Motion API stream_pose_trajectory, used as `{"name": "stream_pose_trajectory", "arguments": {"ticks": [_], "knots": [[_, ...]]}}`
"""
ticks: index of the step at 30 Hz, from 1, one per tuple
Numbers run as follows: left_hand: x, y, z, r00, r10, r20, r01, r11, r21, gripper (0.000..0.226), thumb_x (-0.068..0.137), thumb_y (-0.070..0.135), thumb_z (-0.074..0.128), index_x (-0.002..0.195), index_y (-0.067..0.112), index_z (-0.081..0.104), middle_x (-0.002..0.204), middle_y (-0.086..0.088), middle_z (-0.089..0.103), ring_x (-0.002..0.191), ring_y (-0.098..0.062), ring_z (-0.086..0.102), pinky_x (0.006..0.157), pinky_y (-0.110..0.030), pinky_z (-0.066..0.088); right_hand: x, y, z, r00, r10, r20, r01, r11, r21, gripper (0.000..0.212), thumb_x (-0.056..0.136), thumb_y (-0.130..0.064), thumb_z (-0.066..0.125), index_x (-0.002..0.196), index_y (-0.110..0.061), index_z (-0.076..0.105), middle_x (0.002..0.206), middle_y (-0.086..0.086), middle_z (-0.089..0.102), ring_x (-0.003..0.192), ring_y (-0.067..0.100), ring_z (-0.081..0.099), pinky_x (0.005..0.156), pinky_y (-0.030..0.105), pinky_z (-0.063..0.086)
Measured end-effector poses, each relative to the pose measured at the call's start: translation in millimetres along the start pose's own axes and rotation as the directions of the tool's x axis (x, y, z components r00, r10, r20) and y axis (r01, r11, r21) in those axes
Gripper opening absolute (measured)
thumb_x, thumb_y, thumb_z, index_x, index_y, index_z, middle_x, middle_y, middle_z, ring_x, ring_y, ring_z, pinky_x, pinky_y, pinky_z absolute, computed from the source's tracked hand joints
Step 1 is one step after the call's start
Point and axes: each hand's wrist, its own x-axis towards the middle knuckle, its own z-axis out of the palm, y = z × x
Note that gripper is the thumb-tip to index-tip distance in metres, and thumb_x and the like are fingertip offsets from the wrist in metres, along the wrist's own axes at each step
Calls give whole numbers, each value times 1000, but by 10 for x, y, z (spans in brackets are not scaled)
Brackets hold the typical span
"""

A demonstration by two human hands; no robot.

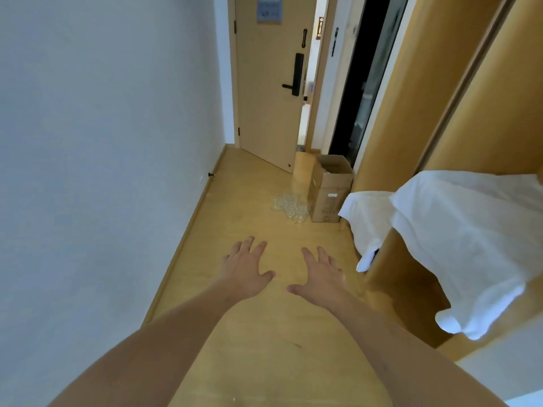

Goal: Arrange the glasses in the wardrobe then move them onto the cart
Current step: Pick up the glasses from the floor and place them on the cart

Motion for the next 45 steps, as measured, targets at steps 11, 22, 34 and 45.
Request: {"name": "stream_pose_trajectory", "arguments": {"ticks": [11,22,34,45], "knots": [[1158,-528,-114,995,70,77,-69,998,-12,83,88,64,58,157,35,23,168,-2,14,152,-31,14,116,-50,32,1011,-385,11,990,129,50,-130,991,14,105,81,-67,69,159,-35,8,169,4,0,152,33,13,115,53,30],[2504,-722,-85,993,79,91,-80,997,1,82,90,63,56,157,32,22,167,-5,15,152,-32,16,115,-51,32,2364,-392,-72,989,133,63,-136,990,41,104,80,-66,71,159,-34,12,168,6,6,151,34,16,115,52,30],[4612,-579,-45,990,60,131,-67,997,49,81,89,64,54,157,31,23,166,-7,18,151,-35,18,114,-52,33,4399,-55,-509,985,153,84,-162,981,112,101,80,-65,71,159,-32,17,167,7,10,150,33,19,115,50,29],[5943,-613,36,982,67,174,-78,995,55,80,89,64,54,156,31,25,165,-8,20,150,-34,20,114,-51,32,5588,123,-648,973,185,140,-205,968,142,98,81,-64,70,158,-31,19,166,8,14,149,31,22,114,48,30]]}}
